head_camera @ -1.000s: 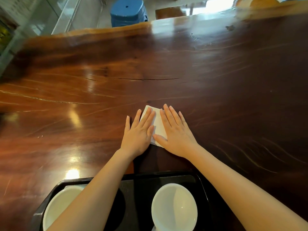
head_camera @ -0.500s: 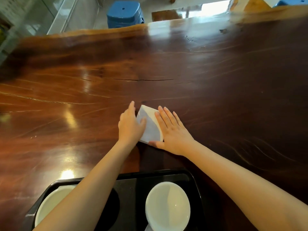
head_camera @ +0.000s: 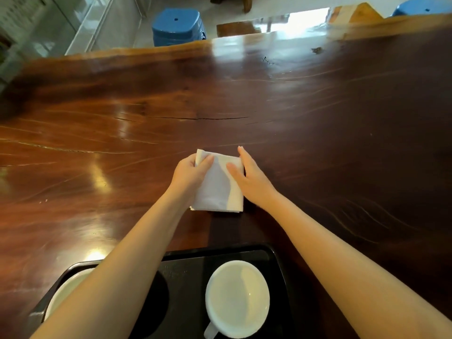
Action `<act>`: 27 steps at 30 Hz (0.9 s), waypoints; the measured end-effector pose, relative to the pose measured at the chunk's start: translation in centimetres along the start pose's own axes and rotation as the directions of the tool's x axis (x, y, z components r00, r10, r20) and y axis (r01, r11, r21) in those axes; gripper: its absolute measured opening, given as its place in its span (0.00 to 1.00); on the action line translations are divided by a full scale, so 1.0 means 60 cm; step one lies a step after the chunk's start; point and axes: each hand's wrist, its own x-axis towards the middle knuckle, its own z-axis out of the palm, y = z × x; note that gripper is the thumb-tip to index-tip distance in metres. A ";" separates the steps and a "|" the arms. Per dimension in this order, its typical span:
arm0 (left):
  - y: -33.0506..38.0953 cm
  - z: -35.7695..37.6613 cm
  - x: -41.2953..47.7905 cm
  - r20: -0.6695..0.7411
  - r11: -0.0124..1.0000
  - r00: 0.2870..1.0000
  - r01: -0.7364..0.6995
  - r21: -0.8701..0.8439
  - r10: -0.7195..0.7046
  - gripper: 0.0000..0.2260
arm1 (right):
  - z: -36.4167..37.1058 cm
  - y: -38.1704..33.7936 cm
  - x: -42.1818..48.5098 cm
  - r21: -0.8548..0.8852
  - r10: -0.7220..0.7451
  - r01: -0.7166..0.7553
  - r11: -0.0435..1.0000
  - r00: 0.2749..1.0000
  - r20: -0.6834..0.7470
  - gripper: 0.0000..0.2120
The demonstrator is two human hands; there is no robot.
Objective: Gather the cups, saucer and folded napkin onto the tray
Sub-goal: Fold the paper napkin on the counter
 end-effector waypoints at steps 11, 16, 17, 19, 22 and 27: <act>0.002 -0.007 -0.032 0.161 0.782 0.940 0.341 -0.521 -0.302 0.09 | 0.027 -0.024 0.026 -0.039 0.139 -0.165 0.986 0.917 -0.375 0.18; -0.005 -0.023 -0.031 0.255 0.708 0.909 0.418 -0.569 -0.331 0.08 | 0.024 -0.020 0.027 0.012 0.056 -0.056 0.998 0.938 -0.343 0.16; -0.005 -0.031 -0.029 0.279 0.756 0.911 0.408 -0.512 -0.303 0.10 | 0.022 -0.020 0.027 -0.016 0.021 -0.029 0.999 0.942 -0.335 0.16; 0.002 -0.049 -0.024 0.357 0.877 0.900 0.368 -0.310 -0.251 0.16 | 0.018 -0.025 0.026 -0.134 -0.079 0.042 0.990 0.955 -0.285 0.15; 0.011 -0.066 -0.014 0.484 0.975 0.846 0.200 0.100 -0.224 0.20 | 0.017 -0.044 0.024 -0.217 -0.169 0.141 0.966 0.979 -0.117 0.16; -0.003 -0.067 -0.016 0.466 0.990 0.873 0.130 0.061 -0.143 0.12 | 0.006 -0.047 0.033 -0.366 -0.113 0.091 0.926 0.993 -0.041 0.22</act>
